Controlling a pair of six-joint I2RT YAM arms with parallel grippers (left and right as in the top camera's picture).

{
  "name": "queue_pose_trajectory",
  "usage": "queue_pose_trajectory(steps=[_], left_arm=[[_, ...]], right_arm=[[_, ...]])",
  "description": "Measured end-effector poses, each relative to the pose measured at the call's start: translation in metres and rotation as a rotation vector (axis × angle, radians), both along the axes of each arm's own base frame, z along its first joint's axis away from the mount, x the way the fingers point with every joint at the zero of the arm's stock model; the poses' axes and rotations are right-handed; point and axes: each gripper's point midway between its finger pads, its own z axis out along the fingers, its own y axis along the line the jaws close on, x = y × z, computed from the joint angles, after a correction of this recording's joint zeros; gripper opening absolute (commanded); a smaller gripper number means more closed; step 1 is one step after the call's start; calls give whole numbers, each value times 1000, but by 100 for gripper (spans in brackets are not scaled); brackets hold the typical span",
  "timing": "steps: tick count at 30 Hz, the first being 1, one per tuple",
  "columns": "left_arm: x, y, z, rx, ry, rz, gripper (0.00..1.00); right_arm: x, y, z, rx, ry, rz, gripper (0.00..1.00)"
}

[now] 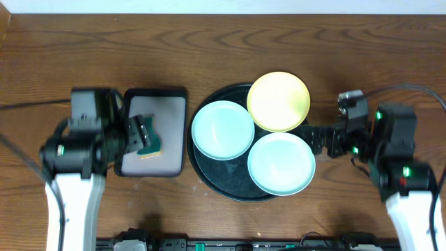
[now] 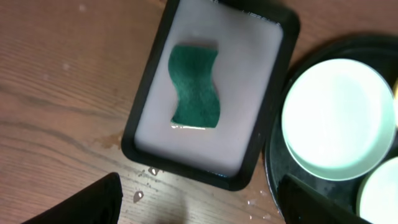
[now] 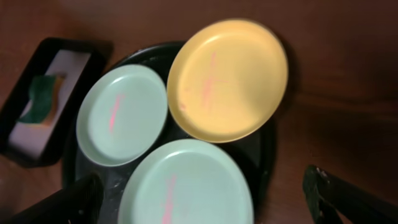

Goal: Clean dirty plates on tray and stack at the side

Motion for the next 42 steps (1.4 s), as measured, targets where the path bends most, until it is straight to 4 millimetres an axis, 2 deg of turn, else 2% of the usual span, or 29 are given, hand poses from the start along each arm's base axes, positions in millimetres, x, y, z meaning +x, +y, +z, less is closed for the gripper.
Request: queue_pose_trajectory(steps=[5,8,12,17,20,25,26,29,31,33,36,42], left_arm=[[12,0,-28,-3,119,0,80],[19,0,-43,-4,166,0,80],[26,1,-57,-5,207,0,79],[29,1,-61,-10,212,17,79],[31,3,-59,-1,198,30,79],[31,7,-58,19,196,41,79],[31,8,-58,23,195,42,79],[31,10,-58,36,196,47,79],[31,11,-58,42,196,49,79],[31,12,-58,44,196,49,79],[31,12,-58,47,194,50,79],[33,13,-57,50,187,52,79]], right_arm=[[26,13,3,78,40,41,99],[31,23,-2,141,79,57,99],[32,49,-15,195,150,101,99],[13,97,-47,152,315,126,99],[5,123,-58,91,399,114,99],[15,153,-72,-12,476,63,99],[20,158,-76,-25,480,55,91],[31,170,-94,-61,503,12,45],[34,169,-109,-89,527,-26,35],[35,164,-126,-126,558,-68,31],[37,157,-145,-173,582,-115,30],[42,154,-169,-231,577,-150,30]])
